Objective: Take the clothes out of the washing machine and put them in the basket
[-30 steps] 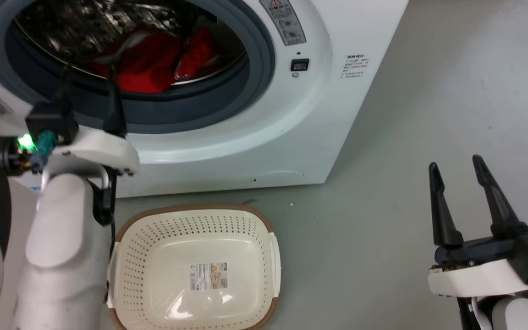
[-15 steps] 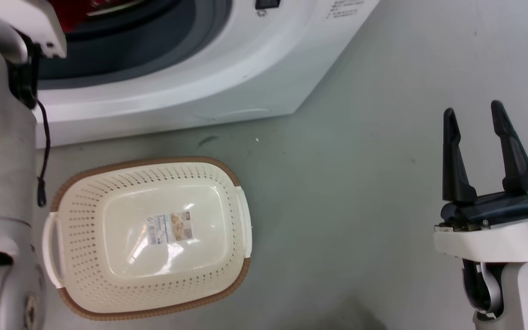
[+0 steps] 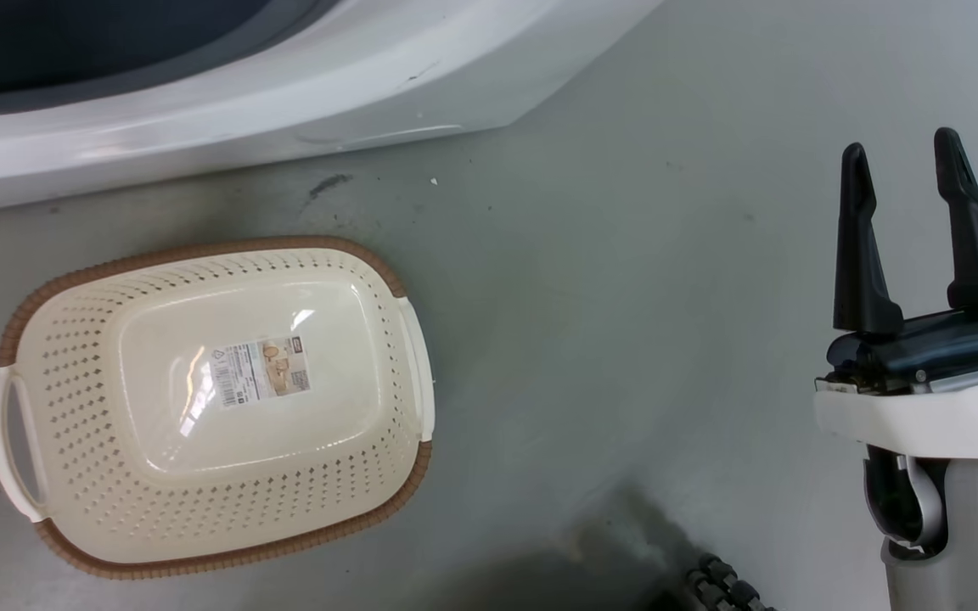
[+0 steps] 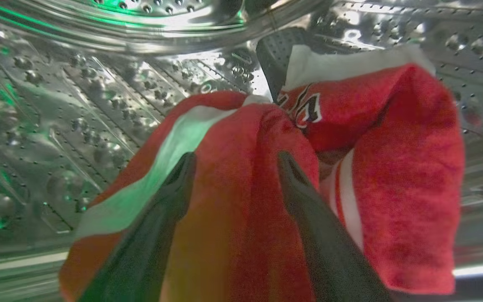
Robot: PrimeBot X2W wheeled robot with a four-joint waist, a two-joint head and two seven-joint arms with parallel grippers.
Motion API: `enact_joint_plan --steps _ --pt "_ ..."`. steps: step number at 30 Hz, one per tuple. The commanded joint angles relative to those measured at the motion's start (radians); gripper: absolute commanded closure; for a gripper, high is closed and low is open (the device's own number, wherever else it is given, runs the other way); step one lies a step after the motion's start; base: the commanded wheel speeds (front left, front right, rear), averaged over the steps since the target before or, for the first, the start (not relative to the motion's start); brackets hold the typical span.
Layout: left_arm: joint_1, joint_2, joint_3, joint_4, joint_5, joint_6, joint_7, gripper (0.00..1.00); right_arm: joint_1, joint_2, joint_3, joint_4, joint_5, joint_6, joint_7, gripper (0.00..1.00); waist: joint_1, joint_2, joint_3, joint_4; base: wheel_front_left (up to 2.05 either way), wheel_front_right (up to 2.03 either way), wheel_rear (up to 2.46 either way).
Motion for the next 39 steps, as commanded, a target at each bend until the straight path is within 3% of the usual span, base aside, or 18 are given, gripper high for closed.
enact_joint_plan --steps 1,9,19,20,21,22,39 --pt "-0.027 0.002 -0.006 0.012 -0.008 -0.004 0.032 0.0 -0.018 0.003 -0.001 -0.005 0.007 -0.001 -0.002 0.0 -0.0002 0.0 0.019 -0.009 0.0 0.0 0.0" --pt "-0.112 0.001 -0.058 0.064 -0.059 -0.006 0.216 0.0 -0.034 0.003 -0.001 -0.015 0.02 -0.001 -0.002 0.0 -0.0002 0.0 0.066 -0.017 0.0 0.0 0.0" --pt "-0.087 0.018 -0.087 0.064 -0.092 -0.006 0.263 0.0 -0.031 0.003 -0.01 -0.017 0.025 -0.001 -0.002 0.0 -0.0002 0.0 0.082 -0.013 0.0 0.0 0.0" --pt "-0.08 0.019 -0.088 0.062 -0.093 -0.006 0.265 0.16 -0.032 0.003 -0.01 -0.016 0.024 -0.001 -0.002 0.0 -0.0002 0.0 0.082 -0.013 0.0 0.0 0.0" --pt "-0.074 0.021 -0.092 0.057 -0.089 -0.004 0.261 0.63 -0.032 0.003 -0.011 -0.017 0.023 -0.001 -0.002 0.0 -0.0002 0.0 0.082 -0.012 0.0 0.0 0.0" --pt "-0.069 0.022 -0.095 0.049 -0.087 -0.001 0.255 1.0 -0.033 0.003 -0.011 -0.017 0.021 -0.001 -0.002 0.0 -0.0002 0.0 0.082 -0.012 0.0 0.0 0.0" --pt "0.011 0.024 -0.114 -0.06 -0.118 0.01 0.06 1.0 -0.011 0.003 0.006 0.001 -0.008 -0.001 -0.002 0.0 -0.0002 0.0 -0.009 0.002 0.0 0.0 0.0"
